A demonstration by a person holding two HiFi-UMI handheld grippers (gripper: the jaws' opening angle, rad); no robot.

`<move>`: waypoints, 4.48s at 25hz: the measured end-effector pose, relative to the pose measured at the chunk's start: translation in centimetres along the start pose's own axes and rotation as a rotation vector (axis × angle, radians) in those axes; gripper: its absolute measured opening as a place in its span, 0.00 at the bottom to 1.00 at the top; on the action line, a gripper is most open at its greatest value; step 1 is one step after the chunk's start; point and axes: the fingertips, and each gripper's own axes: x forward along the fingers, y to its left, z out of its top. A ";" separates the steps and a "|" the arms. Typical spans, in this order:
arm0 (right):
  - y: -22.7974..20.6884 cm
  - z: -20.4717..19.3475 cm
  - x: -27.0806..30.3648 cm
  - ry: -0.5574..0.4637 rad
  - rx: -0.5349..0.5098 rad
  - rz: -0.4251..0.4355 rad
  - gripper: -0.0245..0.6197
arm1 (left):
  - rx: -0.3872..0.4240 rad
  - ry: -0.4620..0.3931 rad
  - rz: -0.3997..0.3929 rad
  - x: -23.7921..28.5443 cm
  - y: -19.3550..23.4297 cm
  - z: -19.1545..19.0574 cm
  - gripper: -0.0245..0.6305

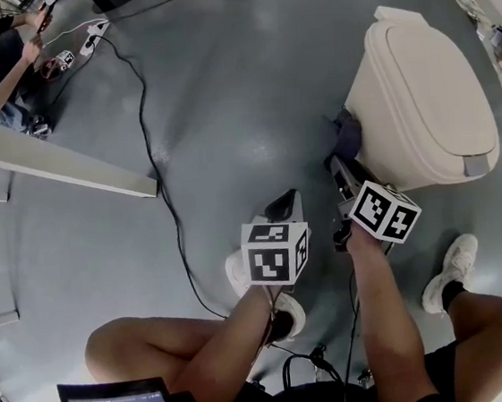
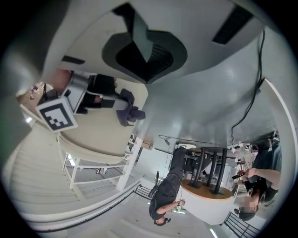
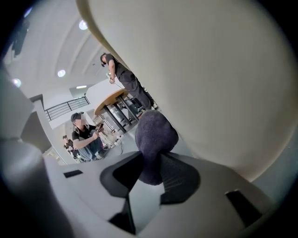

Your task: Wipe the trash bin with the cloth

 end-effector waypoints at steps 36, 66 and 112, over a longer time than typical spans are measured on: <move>-1.8 -0.4 4.3 0.014 0.163 -0.161 0.21 | 0.008 -0.007 -0.008 -0.1 0.3 -0.4 0.04; 11.5 2.5 -4.1 -0.056 -0.588 0.143 0.21 | 0.075 -0.095 0.162 -3.4 1.0 3.3 0.04; 2.3 14.9 -34.9 -0.314 -0.742 0.006 0.20 | 0.206 -0.466 0.103 -16.7 -25.6 9.7 0.04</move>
